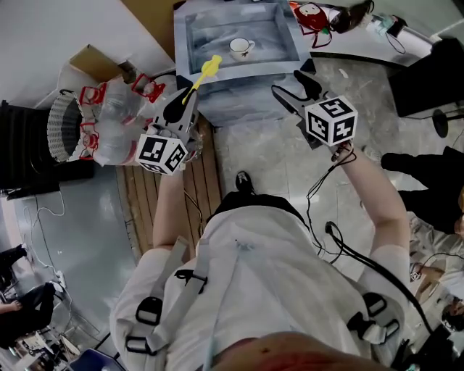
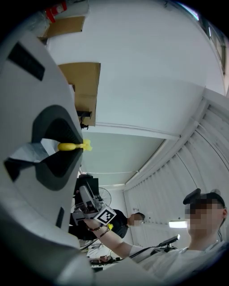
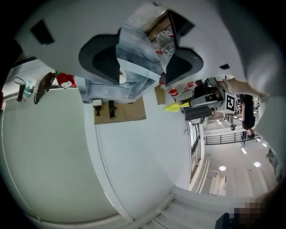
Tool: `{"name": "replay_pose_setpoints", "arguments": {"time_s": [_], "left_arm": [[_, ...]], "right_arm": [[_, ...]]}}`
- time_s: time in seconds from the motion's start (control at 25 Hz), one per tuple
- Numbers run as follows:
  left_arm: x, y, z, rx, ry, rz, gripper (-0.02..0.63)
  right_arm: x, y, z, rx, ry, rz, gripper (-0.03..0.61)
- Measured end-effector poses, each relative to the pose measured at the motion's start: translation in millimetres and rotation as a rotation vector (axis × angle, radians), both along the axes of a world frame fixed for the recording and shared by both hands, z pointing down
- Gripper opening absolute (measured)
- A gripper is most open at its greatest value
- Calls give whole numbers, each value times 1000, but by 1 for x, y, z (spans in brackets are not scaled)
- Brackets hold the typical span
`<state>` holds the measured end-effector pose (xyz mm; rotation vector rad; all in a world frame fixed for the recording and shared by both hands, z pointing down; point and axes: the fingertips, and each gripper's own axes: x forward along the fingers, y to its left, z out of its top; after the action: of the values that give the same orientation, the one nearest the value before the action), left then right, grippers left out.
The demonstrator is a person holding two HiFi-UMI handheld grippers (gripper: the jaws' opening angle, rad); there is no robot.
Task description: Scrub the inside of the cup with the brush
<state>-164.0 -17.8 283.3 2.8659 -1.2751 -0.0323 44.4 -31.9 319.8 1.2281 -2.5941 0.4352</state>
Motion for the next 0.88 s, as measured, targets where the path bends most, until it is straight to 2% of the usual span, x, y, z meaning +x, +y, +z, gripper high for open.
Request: {"name": "replay_pose_setpoints", "arguments": {"time_s": [0.28,0.56,0.88], "left_arm": [[-20,-26,1,-3,13,24,37],[-27,-44,6,-11,14,32,37],[-27,-71,10,-21,2,23,37]], "right_arm": [[-23,-25,5,-25,5,18,318],[-32,-41,-2,18,20,26,318],[-42,-64,3,42,60,-58,316]]}}
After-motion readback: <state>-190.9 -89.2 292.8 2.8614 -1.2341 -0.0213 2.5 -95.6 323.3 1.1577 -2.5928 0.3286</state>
